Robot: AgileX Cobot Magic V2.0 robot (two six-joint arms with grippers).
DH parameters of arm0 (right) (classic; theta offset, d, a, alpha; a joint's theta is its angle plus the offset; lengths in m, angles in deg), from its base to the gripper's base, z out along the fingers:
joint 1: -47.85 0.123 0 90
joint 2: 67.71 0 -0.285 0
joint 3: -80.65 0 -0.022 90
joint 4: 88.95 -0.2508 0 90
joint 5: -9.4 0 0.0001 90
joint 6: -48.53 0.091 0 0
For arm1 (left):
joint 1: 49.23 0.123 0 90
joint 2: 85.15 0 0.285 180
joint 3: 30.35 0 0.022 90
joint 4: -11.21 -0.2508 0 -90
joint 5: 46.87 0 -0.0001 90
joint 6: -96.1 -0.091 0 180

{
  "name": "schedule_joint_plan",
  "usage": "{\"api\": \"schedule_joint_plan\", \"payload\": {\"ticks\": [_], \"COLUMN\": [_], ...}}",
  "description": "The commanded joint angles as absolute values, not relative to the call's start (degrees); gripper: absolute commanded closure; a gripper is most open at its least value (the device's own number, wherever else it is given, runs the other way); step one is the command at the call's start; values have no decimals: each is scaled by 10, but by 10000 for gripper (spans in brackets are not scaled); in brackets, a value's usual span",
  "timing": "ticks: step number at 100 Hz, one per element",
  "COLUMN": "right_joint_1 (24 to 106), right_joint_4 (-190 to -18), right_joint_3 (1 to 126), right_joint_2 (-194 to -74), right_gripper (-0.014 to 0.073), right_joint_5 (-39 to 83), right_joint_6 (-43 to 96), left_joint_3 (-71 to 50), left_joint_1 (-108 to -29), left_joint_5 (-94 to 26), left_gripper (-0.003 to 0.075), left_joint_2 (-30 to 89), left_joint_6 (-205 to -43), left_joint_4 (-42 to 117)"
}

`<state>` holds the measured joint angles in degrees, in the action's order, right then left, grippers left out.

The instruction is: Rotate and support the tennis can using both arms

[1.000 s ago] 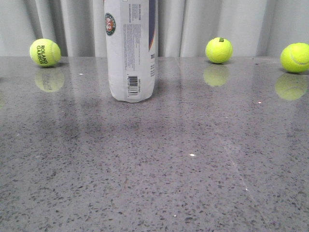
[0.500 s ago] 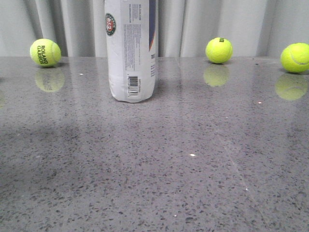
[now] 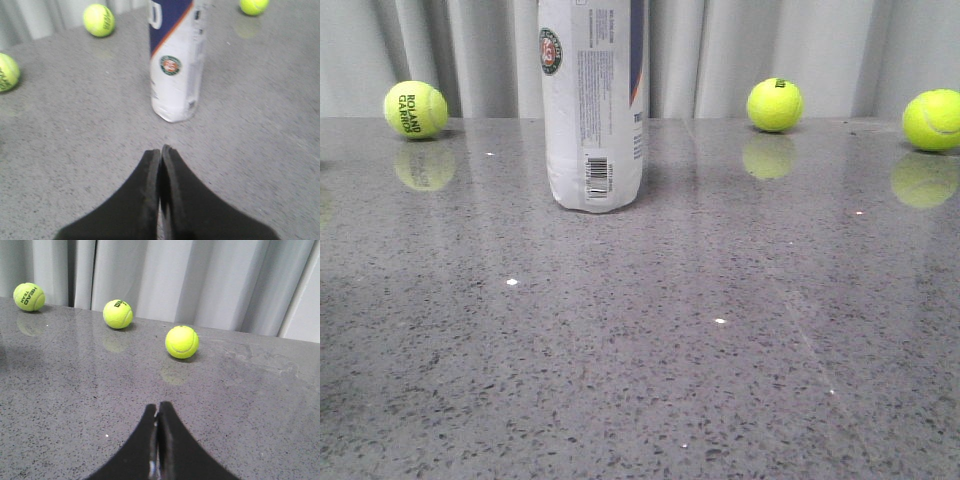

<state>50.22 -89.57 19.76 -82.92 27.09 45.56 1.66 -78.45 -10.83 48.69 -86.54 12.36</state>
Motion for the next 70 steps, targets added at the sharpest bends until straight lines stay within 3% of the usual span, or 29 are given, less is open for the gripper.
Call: {"api": "schedule_joint_plan", "payload": {"ticks": [1, 36, 70], "right_joint_1": [500, 500, 500], "right_joint_4": [-889, -889, -889], "right_joint_3": [212, 212, 212], "right_joint_2": [-836, -836, -836], "right_gripper": [662, 662, 662], "right_joint_5": [222, 222, 222], "right_joint_6": [452, 452, 452], "left_joint_3": [40, 209, 349], "left_joint_1": [-771, -650, -538], "left_joint_5": [-214, -389, -455], "left_gripper": [740, 740, 740], "left_joint_2": [504, 595, 722], "left_joint_6": [-847, -847, -851], "left_joint_4": [116, 118, 117]}}
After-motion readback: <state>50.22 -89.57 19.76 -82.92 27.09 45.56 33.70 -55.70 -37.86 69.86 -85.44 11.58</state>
